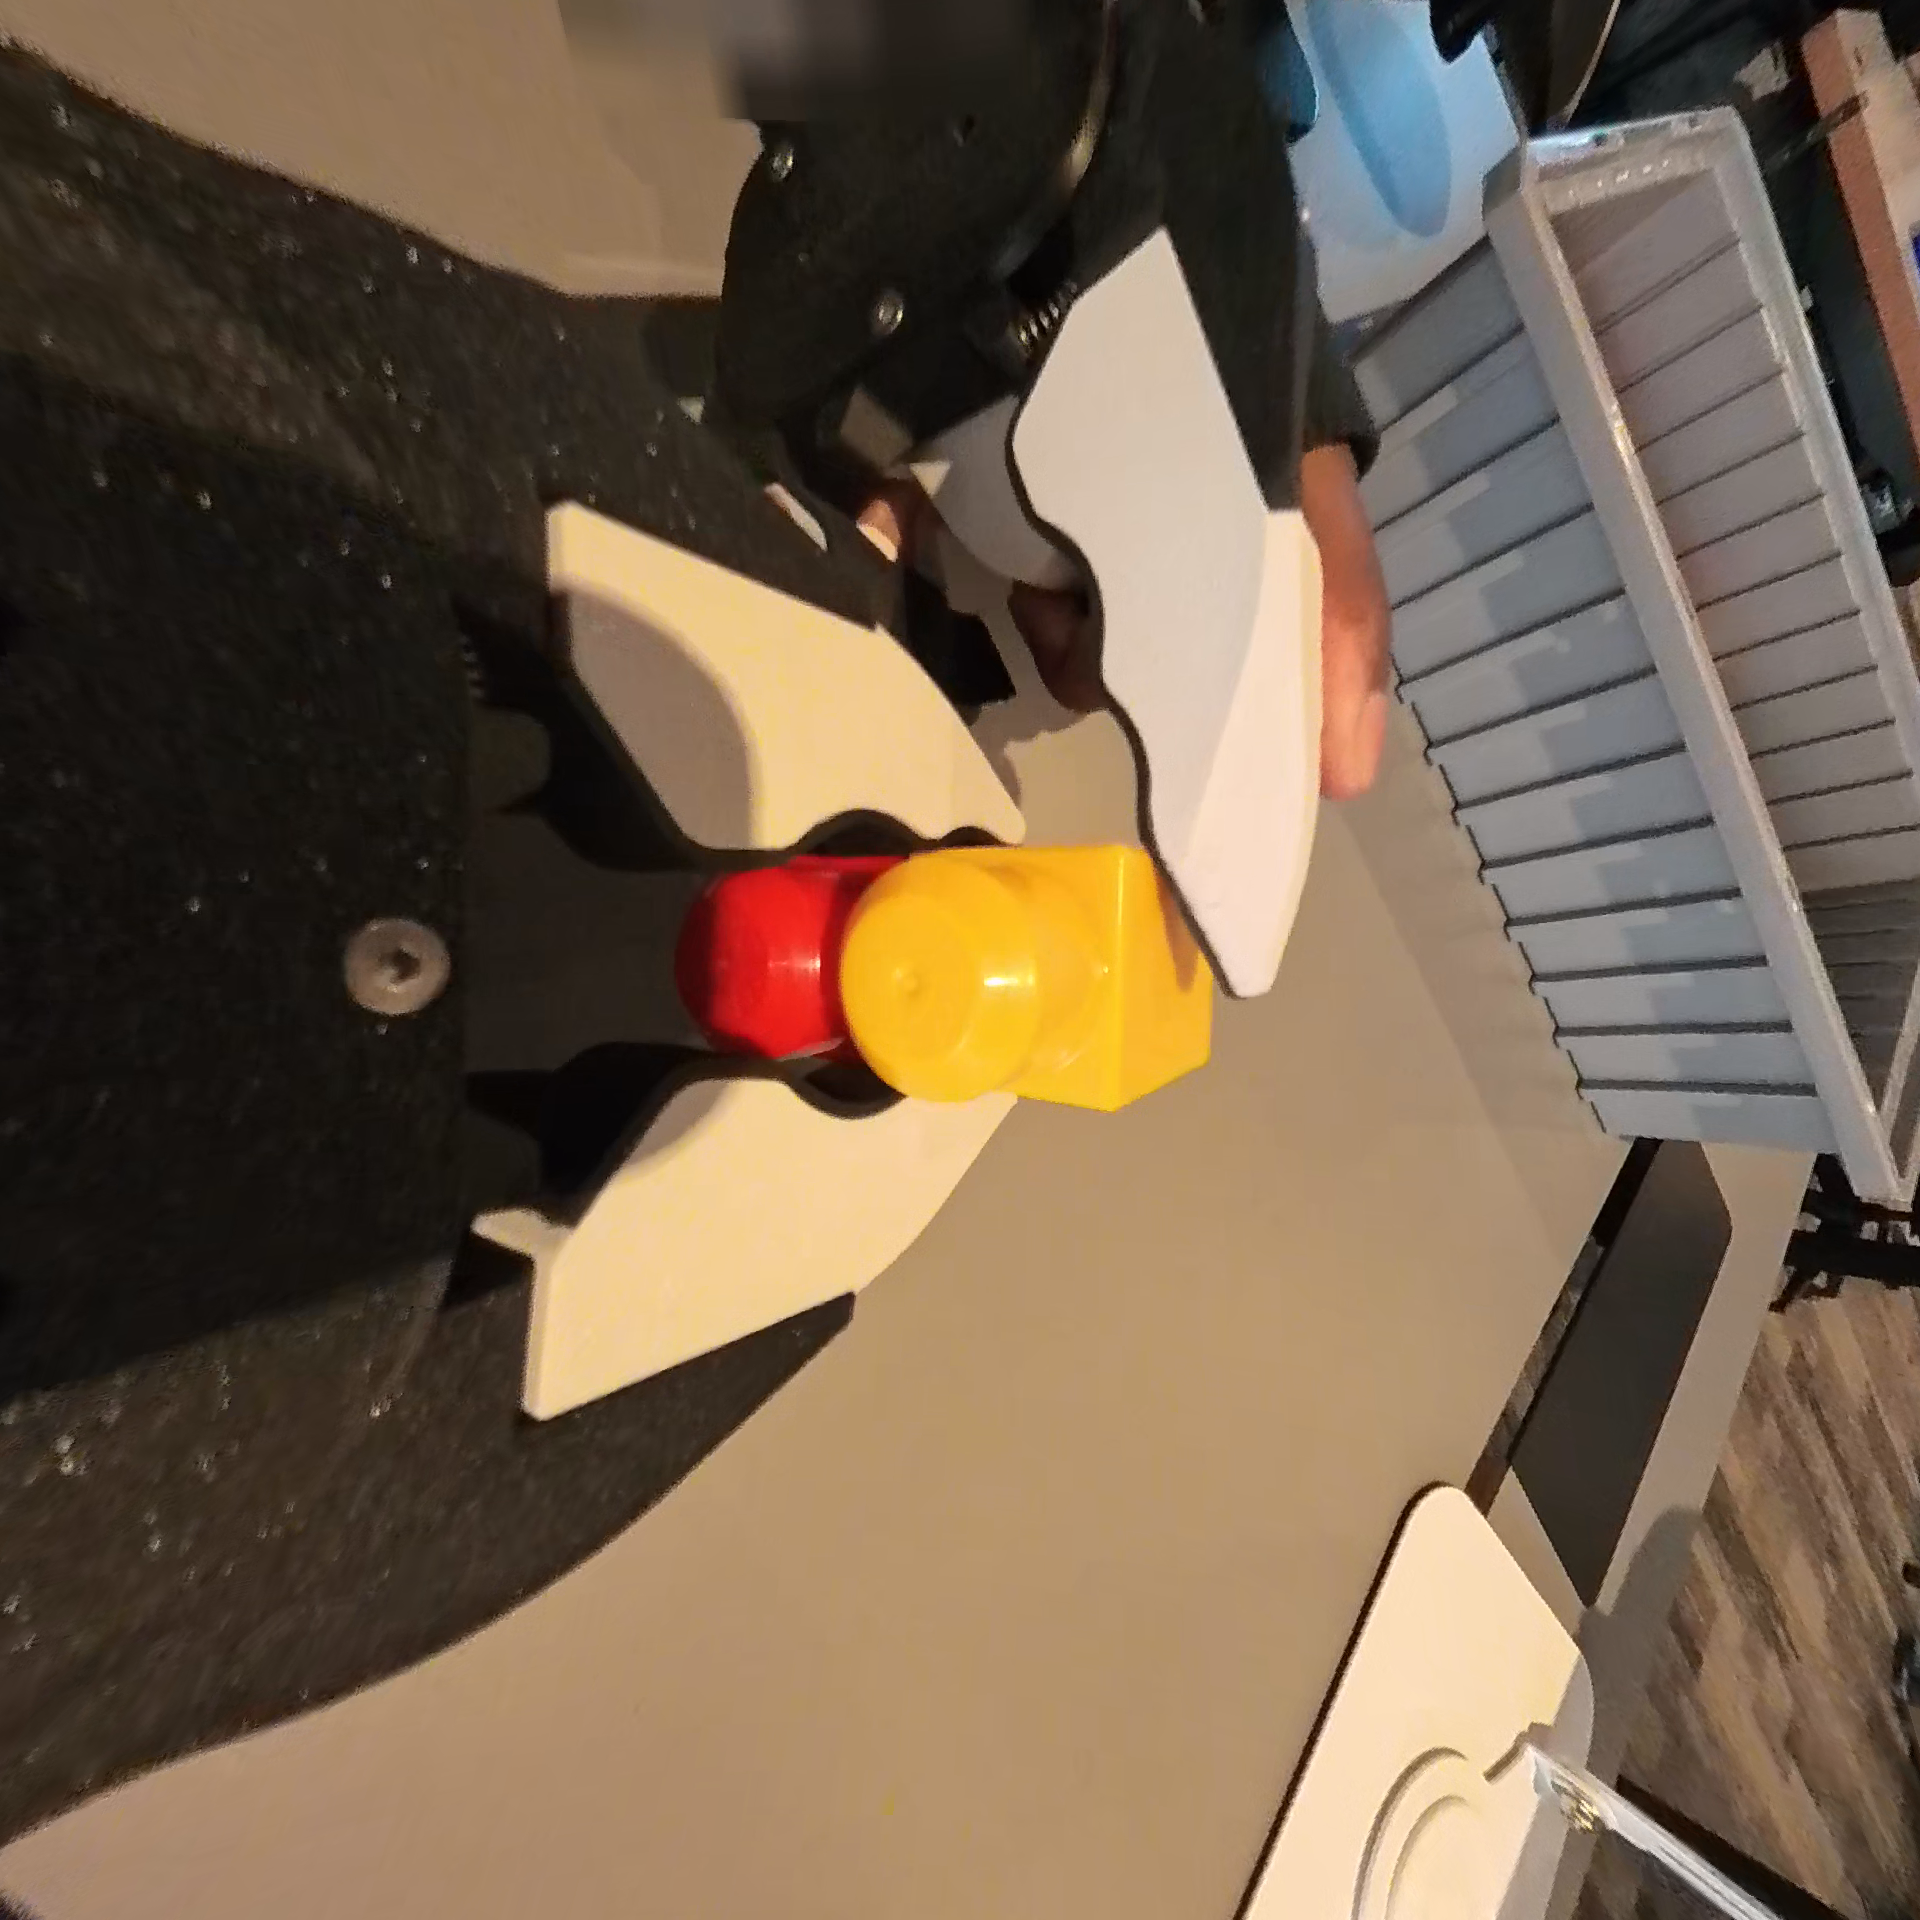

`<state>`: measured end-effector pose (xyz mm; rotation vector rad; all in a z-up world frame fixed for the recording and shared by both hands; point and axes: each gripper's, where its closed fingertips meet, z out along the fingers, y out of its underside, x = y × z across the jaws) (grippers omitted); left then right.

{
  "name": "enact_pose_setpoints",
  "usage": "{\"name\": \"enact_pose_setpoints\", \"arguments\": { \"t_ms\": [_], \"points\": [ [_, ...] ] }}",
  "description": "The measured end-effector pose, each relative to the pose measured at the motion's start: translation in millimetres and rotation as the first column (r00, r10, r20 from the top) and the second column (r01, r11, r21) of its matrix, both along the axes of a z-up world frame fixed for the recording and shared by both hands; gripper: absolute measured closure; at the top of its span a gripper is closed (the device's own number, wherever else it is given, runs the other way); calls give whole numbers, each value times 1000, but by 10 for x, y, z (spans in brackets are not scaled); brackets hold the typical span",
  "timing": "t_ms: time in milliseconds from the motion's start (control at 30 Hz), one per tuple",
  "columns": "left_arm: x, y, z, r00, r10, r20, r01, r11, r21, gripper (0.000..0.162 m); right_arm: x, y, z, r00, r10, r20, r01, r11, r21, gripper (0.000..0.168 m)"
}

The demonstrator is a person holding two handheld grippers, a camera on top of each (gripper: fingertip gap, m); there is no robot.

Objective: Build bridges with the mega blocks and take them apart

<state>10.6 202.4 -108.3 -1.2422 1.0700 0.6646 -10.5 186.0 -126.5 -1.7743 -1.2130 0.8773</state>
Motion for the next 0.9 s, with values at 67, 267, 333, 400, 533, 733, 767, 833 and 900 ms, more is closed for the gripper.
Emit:
{"name": "enact_pose_setpoints", "arguments": {
  "t_ms": [67, 267, 333, 400, 533, 733, 767, 833, 900],
  "points": [
    [4, 0, 17, 1000, -8, 1, 8, 1000, 15, 88, 2, 2, 19, 1000, 0, -3, 0, 1000, 13, 131],
    [-14, -7, 59, 1000, -26, -4, 26, 999, 47, 89, 23, 21, 63, 1000, -5, -14, 5, 1000, 26, 131],
    [-21, -9, 84, 999, -38, 34, 37, 998, 44, 90, 38, 30, 103, 999, -3, -37, 3, 1000, 5, 131],
    [-29, -6, 83, 997, -49, 55, 48, 999, 26, 92, 60, 53, 119, 999, -10, -43, 11, 1000, 5, 131],
    [-69, -15, 101, 998, -56, 42, 54, 998, 35, 95, 105, 105, 172, 998, -32, -61, 32, 999, 9, 131],
    [-137, 11, 56, 994, -55, 92, 57, 998, -14, 100, 298, 222, 568, 979, -86, -184, 90, 996, 16, 131],
    [-136, 15, 44, 993, -55, 101, 57, 998, -21, 100, 366, 241, 692, 975, -93, -200, 102, 994, 34, 131],
    [-132, 18, 21, 993, -57, 107, 61, 998, -32, 101, 588, 363, 999, 969, -135, -209, 159, 982, 103, 131],
    [-132, 21, 1, 993, -56, 106, 60, 997, -40, 102, 910, 602, 1304, 958, -209, -196, 244, 954, 175, 131]
  ]
}}
